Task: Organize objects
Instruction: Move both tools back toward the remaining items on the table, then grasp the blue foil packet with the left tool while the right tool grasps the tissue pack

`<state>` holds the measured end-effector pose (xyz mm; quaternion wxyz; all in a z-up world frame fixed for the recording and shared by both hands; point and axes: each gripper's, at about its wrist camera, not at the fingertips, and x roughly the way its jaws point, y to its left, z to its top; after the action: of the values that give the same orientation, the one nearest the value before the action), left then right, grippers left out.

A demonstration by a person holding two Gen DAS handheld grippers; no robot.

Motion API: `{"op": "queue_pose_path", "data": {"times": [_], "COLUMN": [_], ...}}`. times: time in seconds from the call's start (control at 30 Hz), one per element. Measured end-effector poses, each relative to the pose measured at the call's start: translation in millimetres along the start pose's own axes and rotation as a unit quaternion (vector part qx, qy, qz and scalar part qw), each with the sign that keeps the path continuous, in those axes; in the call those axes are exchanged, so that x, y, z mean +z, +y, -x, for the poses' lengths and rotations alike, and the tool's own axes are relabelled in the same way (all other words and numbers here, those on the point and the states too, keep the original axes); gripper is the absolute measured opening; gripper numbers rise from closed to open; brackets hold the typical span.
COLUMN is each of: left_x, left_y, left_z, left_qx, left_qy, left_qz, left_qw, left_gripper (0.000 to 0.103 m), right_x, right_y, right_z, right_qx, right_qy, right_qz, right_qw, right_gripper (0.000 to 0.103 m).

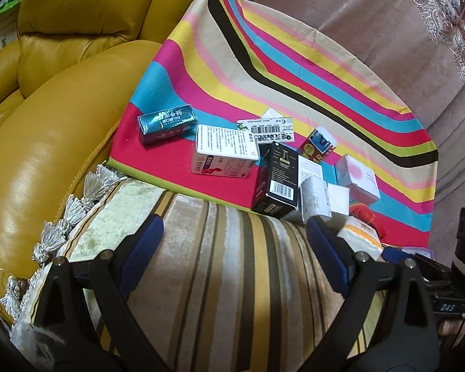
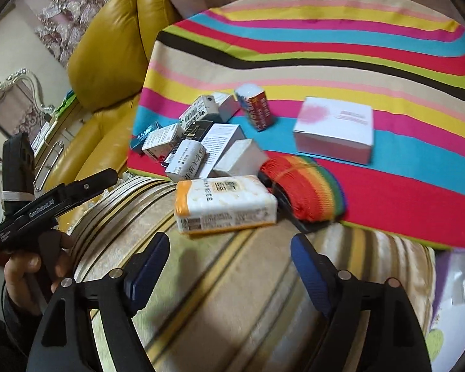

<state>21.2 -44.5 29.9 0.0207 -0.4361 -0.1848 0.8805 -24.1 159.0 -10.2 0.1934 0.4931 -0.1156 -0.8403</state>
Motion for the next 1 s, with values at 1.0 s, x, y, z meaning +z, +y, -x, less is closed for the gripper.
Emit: {"op": "queue_pose_path", "data": {"times": [1.0], "left_x": [56], "left_y": [34], "left_z": [-46], "left_qx": [0.033], "left_qy": [0.004], "left_qz": [0.051], "left_qw": [0.9981], "left_gripper": [0.095], "right_x": [29], "right_y": [9], "right_z": [-48], "right_qx": [-0.01], "right_qy": [0.043], "right_qz": [0.024], "right_qw": [0.999], "right_gripper": [0.082]}}
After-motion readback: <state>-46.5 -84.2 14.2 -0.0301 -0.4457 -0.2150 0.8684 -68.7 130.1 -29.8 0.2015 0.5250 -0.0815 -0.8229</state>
